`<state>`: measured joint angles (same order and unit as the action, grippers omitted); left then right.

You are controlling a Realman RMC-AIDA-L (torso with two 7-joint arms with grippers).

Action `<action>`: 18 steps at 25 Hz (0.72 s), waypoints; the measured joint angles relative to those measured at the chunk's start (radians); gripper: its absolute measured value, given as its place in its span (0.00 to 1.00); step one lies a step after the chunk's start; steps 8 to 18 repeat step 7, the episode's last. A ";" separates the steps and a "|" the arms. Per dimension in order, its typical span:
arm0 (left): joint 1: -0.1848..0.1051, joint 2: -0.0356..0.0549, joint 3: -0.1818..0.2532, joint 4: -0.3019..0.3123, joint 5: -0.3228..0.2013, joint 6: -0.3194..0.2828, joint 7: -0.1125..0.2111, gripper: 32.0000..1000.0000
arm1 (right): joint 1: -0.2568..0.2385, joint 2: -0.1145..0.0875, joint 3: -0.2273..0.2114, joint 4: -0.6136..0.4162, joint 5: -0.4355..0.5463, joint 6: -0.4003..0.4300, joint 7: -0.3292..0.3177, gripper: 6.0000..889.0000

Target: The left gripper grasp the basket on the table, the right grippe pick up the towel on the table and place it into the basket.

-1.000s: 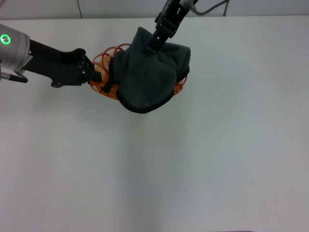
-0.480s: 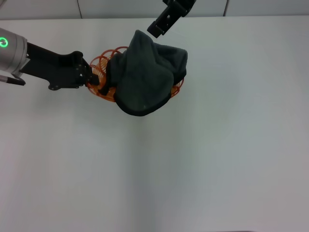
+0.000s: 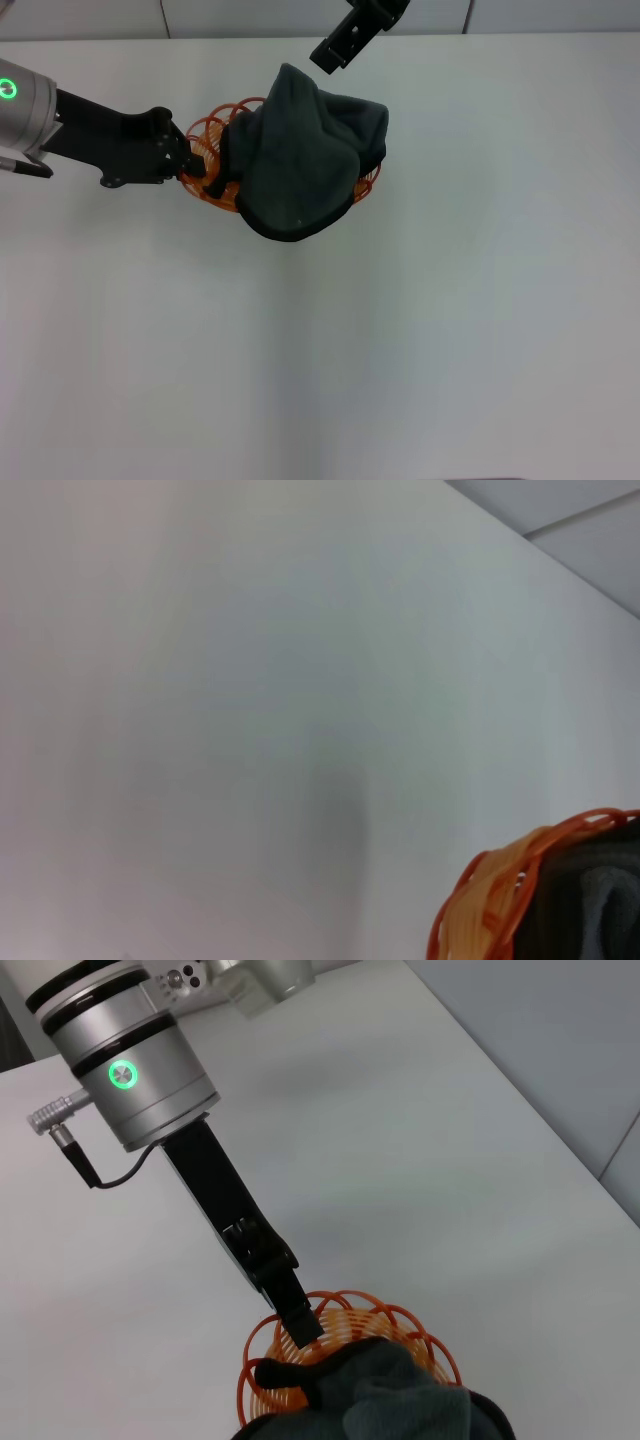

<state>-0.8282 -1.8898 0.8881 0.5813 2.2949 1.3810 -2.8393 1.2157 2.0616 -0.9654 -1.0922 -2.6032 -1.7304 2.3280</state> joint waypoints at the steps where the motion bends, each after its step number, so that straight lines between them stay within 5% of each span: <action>1: 0.000 0.0000 -0.001 0.000 0.000 0.000 0.000 0.06 | 0.000 0.000 0.001 0.000 0.000 0.000 0.000 0.97; 18: 0.000 0.0000 -0.002 0.000 0.000 -0.001 0.000 0.06 | -0.001 0.000 -0.003 0.000 0.000 0.000 0.001 0.96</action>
